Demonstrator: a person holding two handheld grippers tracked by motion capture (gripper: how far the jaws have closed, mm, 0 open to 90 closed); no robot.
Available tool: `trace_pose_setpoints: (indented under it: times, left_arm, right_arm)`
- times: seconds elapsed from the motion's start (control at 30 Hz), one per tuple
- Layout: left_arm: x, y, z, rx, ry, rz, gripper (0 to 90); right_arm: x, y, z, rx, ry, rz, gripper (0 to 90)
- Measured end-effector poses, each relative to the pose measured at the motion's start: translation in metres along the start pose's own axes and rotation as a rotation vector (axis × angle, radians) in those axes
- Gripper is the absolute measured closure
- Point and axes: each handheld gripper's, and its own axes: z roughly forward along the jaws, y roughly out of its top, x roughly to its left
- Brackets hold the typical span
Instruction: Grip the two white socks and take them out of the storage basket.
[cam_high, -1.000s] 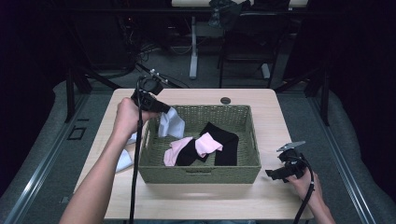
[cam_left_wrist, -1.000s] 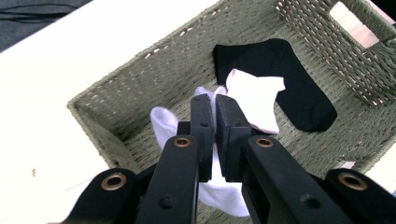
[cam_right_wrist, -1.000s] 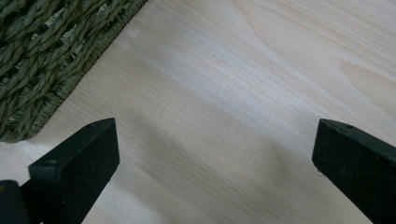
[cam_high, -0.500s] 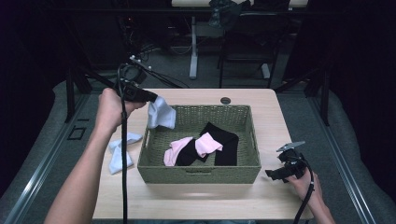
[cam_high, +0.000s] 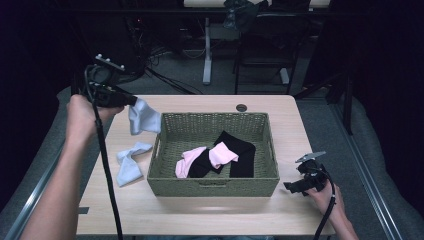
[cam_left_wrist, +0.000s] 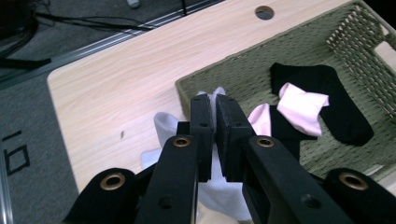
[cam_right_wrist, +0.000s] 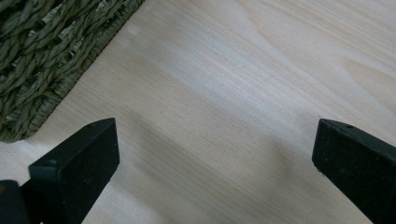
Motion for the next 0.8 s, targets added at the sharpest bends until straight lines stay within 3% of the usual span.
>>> trace_pose_setpoints:
  times: [0.07, 0.1, 0.2, 0.4, 0.57, 0.8]
  left_arm:
    - [0.003, -0.003, -0.002, -0.001, 0.005, -0.009, 85.7]
    - [0.007, -0.006, -0.003, 0.0, 0.009, -0.017, 85.7]
    - [0.018, -0.016, -0.005, 0.002, 0.019, -0.041, 85.6]
    - [0.034, -0.036, 0.002, 0.03, 0.046, -0.078, 85.5]
    - [0.048, -0.06, 0.023, 0.069, 0.04, -0.115, 85.4]
    - [0.057, -0.085, 0.053, 0.119, 0.012, -0.151, 85.3]
  right_arm:
    - [0.0, 0.0, 0.0, -0.004, 0.018, 0.003, 0.3]
    - [0.0, 0.0, -0.001, -0.002, 0.0, 0.0, 0.3]
    - [0.0, 0.0, -0.001, -0.005, 0.008, 0.003, 0.3]
    - [0.001, 0.0, 0.0, -0.006, 0.013, 0.006, 0.3]
    - [0.0, 0.0, 0.0, -0.004, 0.008, 0.007, 0.3]
    - [0.0, 0.0, 0.0, -0.003, 0.008, 0.006, 0.3]
